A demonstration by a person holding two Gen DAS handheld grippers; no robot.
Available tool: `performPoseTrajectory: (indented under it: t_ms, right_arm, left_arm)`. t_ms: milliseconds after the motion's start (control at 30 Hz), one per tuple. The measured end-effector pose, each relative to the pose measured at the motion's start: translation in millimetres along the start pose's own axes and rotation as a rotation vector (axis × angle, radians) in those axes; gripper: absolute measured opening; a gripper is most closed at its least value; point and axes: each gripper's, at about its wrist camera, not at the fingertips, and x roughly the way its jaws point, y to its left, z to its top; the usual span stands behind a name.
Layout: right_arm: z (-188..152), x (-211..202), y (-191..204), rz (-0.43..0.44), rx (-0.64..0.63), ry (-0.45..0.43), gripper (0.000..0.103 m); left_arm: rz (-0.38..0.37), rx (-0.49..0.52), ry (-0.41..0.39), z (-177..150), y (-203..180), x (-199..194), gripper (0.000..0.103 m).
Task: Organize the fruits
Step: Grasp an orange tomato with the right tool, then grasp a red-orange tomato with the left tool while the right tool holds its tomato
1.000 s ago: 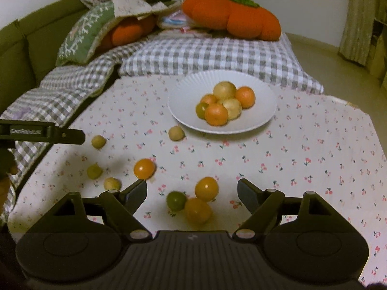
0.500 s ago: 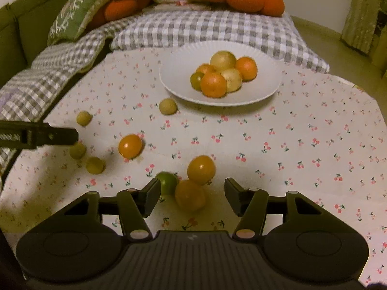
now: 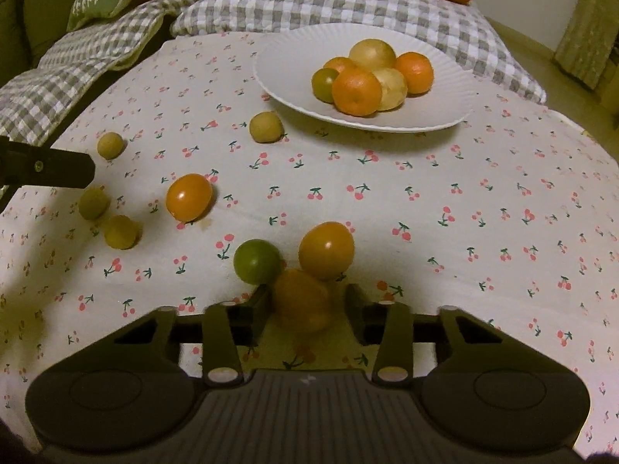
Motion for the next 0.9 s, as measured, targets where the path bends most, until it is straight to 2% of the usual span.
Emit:
performPoseTrajectory:
  t_ms: [267,733,900]
  right_arm:
    - [3.4,-7.7,3.6,-0.003,-0.012,-0.024,0.030]
    - [12.1,-27.2,-5.4,0.003,0.041,-0.103,0.030]
    - [13.7,-27.6,-6.7,0.003,0.046,-0.110,0.030]
  left_arm:
    - [0.007,0.016,-0.001,1.3,-2.9,4.3,0.080]
    - [0.023,0.124,-0.010,2.8,-26.0,26.1,0.075]
    - [0.004,0.167,-0.009,6.2,-37.4,41.0,0.065]
